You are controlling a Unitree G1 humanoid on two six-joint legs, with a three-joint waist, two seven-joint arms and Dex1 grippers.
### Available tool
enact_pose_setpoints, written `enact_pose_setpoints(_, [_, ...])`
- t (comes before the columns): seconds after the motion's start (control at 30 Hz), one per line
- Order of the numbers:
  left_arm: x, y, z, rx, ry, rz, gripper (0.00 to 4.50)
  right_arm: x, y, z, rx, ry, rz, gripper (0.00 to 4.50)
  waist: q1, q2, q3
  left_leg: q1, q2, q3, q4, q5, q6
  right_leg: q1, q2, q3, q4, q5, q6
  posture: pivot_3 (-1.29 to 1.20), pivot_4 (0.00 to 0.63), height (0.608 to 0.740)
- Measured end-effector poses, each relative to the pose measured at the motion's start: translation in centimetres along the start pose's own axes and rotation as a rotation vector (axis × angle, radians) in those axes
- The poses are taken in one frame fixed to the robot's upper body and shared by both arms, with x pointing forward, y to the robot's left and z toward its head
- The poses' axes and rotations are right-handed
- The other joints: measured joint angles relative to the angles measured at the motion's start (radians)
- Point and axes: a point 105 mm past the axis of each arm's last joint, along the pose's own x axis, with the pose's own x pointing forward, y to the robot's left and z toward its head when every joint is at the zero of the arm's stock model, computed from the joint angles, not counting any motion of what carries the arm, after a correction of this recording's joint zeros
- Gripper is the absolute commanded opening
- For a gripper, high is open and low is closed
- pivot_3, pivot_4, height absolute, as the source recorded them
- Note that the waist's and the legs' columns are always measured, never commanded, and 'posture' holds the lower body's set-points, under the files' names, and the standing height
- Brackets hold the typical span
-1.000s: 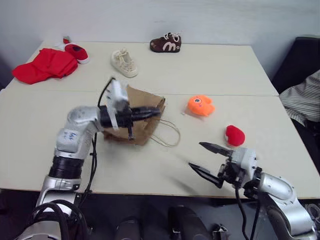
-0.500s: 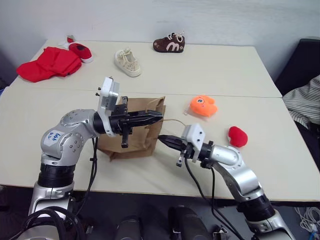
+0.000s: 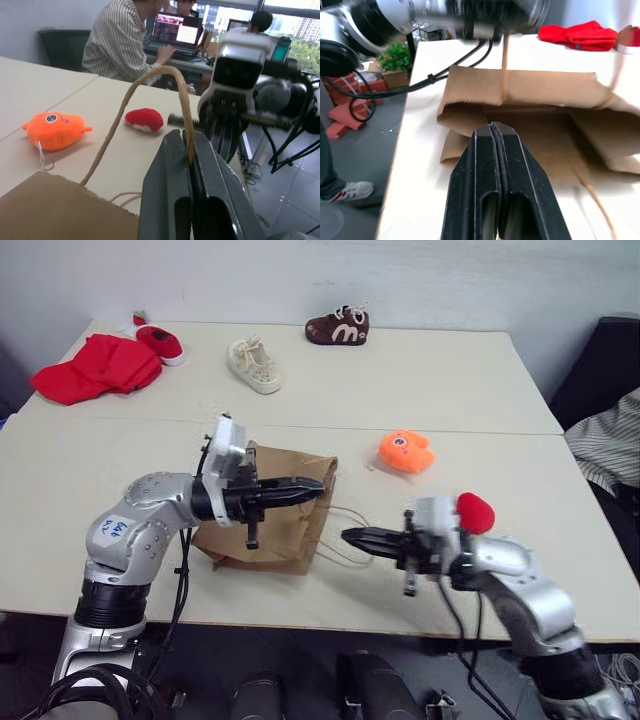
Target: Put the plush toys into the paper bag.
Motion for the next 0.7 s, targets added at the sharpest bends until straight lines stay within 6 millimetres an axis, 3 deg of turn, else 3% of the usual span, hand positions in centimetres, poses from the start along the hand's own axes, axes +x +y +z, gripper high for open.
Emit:
enact_pose_setpoints(0.1, [0.1, -0.2, -0.2, -0.006, -0.001, -0.012, 0.0, -1.1, -0.5, -0.1, 0.008, 0.039, -0.039, 0.02, -0.001, 0.0, 0.0, 0.0, 0.0, 0.0, 0.0, 0.0, 0.0, 0.0, 0.0, 0.0, 0.0, 0.0, 0.0, 0.0, 0.15, 0.74])
enact_pose_setpoints(0.2, [0.6, -0.4, 0.1, -0.018, -0.032, -0.033, 0.0, -0.4, -2.0, -0.2, -0.049, 0.064, -0.103, 0.02, -0.006, 0.0, 0.0, 0.001, 0.0, 0.0, 0.0, 0.0, 0.0, 0.0, 0.001, 0.001, 0.001, 0.0, 0.0, 0.0, 0.15, 0.74])
enact_pose_setpoints(0.47, [0.8, -0.3, 1.6, -0.042, -0.091, -0.055, 0.0, 5.7, -3.1, -3.2, -0.112, 0.138, -0.076, 0.02, -0.004, 0.0, 0.0, 0.0, 0.0, 0.0, 0.0, 0.0, -0.001, -0.001, 0.0, 0.001, 0.0, 0.0, 0.0, 0.0, 0.15, 0.74])
enact_pose_setpoints(0.6, [1.2, -0.6, 1.7, -0.067, -0.105, -0.083, 0.0, 10.4, -3.9, -3.8, -0.111, 0.133, -0.032, 0.02, -0.008, 0.001, 0.0, 0.0, 0.0, 0.001, 0.001, 0.0, -0.001, -0.002, 0.0, 0.0, 0.002, 0.0, -0.001, 0.0, 0.15, 0.74])
enact_pose_setpoints(0.7, [1.2, -0.6, 1.8, -0.077, -0.115, -0.086, 0.0, 11.5, -3.8, -4.3, -0.133, 0.15, 0.01, 0.02, -0.002, 0.001, 0.0, -0.003, 0.001, -0.001, 0.0, 0.0, -0.001, -0.002, 0.0, -0.001, 0.0, -0.001, -0.001, 0.0, 0.15, 0.74])
